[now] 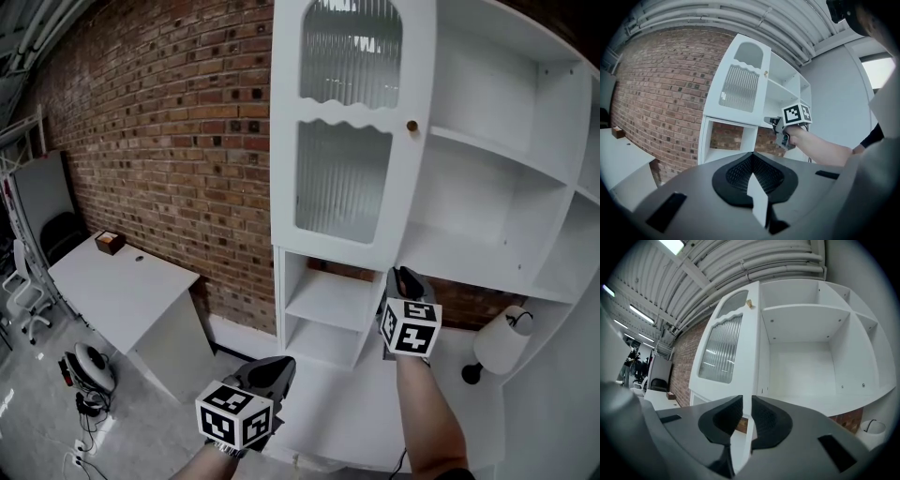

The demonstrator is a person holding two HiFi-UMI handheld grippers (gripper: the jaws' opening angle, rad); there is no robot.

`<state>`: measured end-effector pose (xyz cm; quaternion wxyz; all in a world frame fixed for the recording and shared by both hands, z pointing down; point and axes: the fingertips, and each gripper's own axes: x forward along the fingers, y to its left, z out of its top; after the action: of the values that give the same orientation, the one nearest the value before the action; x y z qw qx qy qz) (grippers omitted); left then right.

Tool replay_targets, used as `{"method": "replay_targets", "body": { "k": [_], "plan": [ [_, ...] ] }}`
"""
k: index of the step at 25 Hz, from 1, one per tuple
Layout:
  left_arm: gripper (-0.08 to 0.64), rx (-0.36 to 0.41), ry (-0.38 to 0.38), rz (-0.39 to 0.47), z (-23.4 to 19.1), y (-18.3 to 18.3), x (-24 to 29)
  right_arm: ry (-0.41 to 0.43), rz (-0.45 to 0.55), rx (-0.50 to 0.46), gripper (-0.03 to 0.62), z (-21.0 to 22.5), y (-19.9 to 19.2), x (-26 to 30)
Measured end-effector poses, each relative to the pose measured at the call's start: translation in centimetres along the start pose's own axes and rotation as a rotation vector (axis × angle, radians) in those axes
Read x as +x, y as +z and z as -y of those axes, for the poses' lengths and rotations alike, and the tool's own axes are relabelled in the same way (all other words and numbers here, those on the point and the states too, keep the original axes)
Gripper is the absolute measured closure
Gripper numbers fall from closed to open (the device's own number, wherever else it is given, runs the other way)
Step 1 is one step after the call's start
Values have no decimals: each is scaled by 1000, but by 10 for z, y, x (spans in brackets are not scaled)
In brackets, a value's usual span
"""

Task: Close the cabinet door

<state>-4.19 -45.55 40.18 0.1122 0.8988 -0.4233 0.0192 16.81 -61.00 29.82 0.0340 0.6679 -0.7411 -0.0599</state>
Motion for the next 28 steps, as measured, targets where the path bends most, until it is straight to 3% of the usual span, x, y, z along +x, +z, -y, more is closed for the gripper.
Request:
{"method": "replay_targets", "body": {
  "k": [1,3,15,28],
  "plan": [
    [561,0,-4,5,2,1,-2,7,7,-3,539,-4,2,-7],
    [561,2,-13,14,5,4,-7,34,13,-4,558,-14,4,-20],
    [561,30,-74,46,28,14,-74,116,-15,82,560,-85,1,-123],
    [561,19,-124,40,65,-13,-174,160,-35,86,560,-175,-9,-268]
  ]
}}
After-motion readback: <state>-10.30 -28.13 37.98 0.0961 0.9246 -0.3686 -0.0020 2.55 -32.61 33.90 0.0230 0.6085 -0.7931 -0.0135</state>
